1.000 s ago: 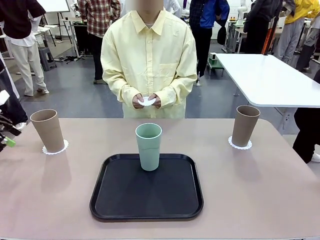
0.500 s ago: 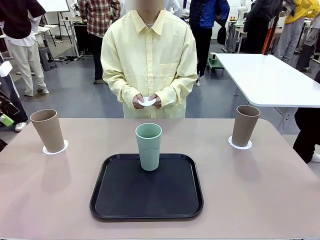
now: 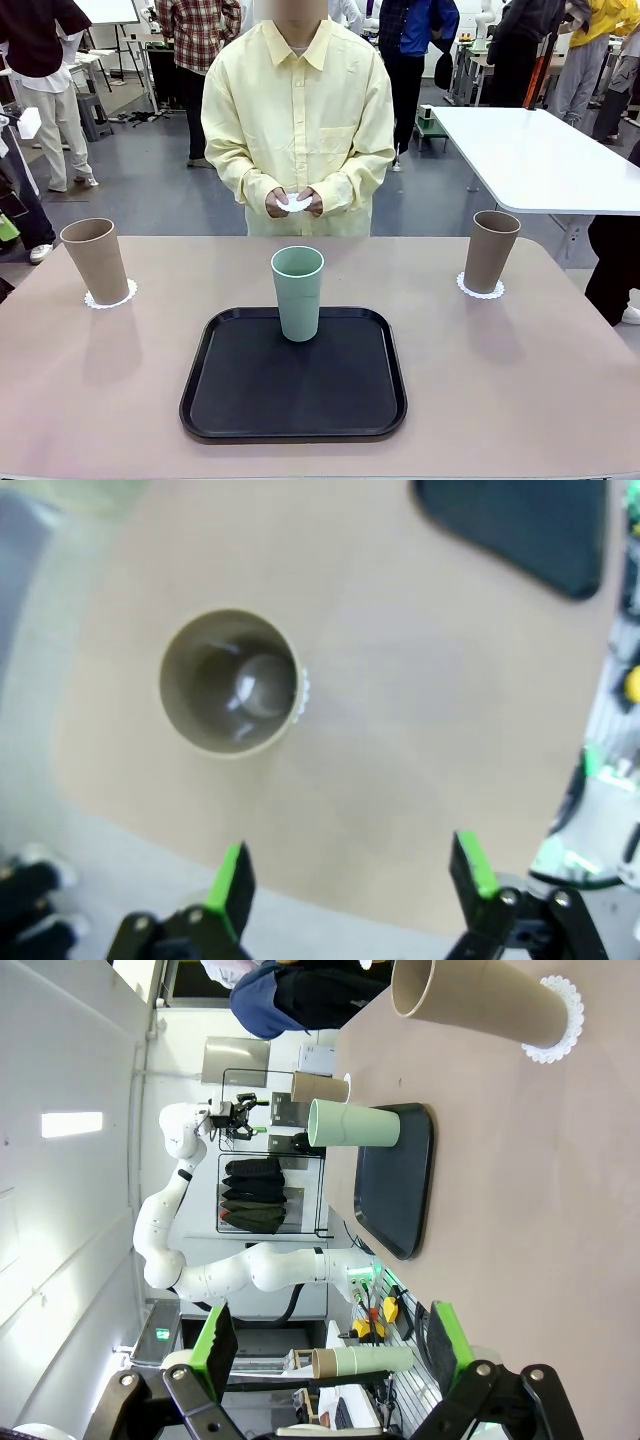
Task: Place coasters on the table and set cups on them.
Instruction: Take one Reusable plastic cup from the Flat Tray and place it on a coaster set by the human.
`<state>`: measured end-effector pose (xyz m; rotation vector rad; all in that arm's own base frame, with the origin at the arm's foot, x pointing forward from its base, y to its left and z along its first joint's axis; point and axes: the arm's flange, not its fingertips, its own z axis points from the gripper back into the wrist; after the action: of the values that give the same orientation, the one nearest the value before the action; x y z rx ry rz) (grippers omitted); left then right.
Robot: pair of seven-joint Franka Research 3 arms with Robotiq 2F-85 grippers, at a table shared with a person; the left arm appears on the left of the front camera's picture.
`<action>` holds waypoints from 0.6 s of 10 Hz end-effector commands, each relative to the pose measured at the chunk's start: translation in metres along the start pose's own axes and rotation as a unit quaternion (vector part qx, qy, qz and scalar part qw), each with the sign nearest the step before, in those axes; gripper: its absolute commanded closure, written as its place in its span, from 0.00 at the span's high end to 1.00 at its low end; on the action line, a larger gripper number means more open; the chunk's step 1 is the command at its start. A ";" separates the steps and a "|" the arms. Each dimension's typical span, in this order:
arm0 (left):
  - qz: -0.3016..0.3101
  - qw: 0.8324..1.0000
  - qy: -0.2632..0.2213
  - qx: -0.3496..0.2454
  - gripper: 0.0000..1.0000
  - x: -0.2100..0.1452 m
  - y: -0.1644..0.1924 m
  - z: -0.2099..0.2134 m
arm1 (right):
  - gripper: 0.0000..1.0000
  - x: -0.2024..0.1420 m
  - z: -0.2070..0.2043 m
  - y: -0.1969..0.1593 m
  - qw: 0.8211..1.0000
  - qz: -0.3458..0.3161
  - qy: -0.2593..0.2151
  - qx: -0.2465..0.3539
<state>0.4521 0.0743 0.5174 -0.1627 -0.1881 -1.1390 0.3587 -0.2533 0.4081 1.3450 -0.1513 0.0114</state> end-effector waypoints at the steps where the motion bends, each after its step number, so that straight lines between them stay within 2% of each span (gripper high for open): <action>1: -0.007 1.000 0.002 0.025 1.00 -0.004 -0.014 -0.003 | 1.00 -0.001 0.000 0.000 1.000 -0.001 0.002 -0.002; 2: 0.000 1.000 0.000 0.000 1.00 0.000 0.000 0.000 | 1.00 -0.001 0.000 0.000 1.000 -0.001 0.002 -0.002; 6: 0.000 1.000 0.000 0.000 1.00 0.000 0.000 0.000 | 1.00 -0.001 0.000 0.000 1.000 -0.001 0.002 -0.002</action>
<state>0.4495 0.0755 0.5148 -0.1650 -0.1936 -1.1390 0.3587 -0.2533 0.4081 1.3450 -0.1512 0.0115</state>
